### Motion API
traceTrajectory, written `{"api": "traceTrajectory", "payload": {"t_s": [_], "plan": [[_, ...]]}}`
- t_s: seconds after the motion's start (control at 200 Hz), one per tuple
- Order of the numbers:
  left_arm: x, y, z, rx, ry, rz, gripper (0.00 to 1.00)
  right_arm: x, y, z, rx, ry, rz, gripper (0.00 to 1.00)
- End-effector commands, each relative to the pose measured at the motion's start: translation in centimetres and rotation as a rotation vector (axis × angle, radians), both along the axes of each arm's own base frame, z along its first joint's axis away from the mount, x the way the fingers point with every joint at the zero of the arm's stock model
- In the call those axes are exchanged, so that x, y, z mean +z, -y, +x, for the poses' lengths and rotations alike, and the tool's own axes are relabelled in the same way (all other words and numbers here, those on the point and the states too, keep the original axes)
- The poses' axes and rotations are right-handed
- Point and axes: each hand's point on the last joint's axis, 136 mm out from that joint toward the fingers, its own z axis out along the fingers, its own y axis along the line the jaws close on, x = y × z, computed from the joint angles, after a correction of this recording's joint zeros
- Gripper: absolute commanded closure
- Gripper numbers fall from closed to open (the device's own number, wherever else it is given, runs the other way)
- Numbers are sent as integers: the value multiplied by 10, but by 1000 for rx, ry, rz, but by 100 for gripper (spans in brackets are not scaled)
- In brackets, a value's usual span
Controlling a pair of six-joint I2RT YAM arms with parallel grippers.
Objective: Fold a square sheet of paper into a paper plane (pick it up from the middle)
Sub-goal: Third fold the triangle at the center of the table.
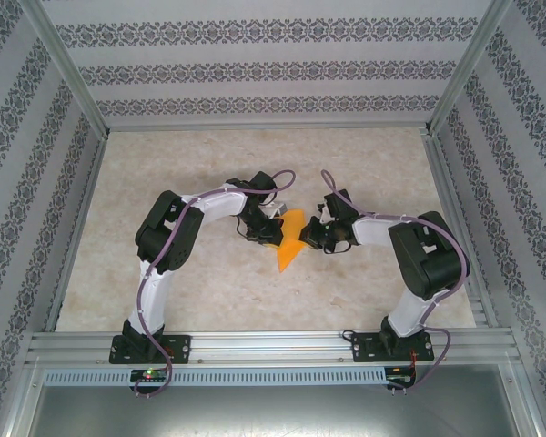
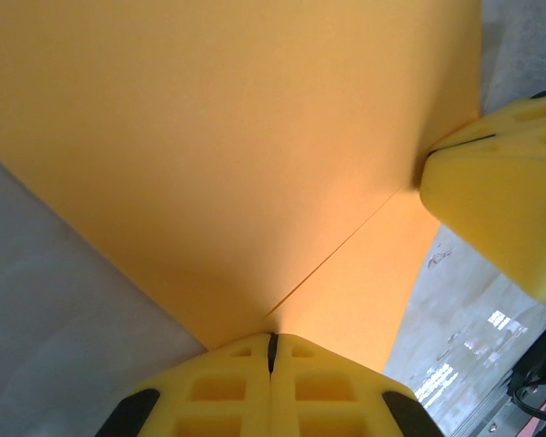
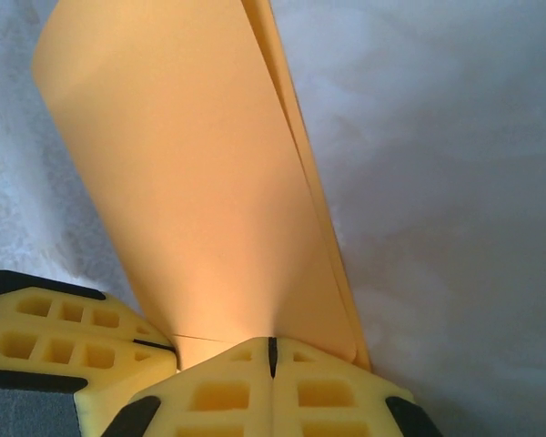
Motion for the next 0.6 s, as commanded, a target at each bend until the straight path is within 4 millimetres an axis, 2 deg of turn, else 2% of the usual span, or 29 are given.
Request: {"api": "traceTrajectory", "payload": {"t_s": [0.0, 0.095, 0.2, 0.355, 0.595], "plan": [[-96, -62, -39, -41, -94, 344, 97, -17, 29, 0, -29, -19, -103, 100], [-96, -63, -40, -45, -96, 344, 97, -13, 42, 4, -41, 2, -148, 100], [-95, -62, -40, -43, -93, 339, 97, -2, 47, 8, -57, 22, -144, 100], [-93, -58, -37, -36, -89, 325, 96, 8, 41, 9, -42, 31, -116, 100], [-92, -57, -37, -34, -88, 319, 96, 11, 26, 10, -24, 30, -38, 86]]}}
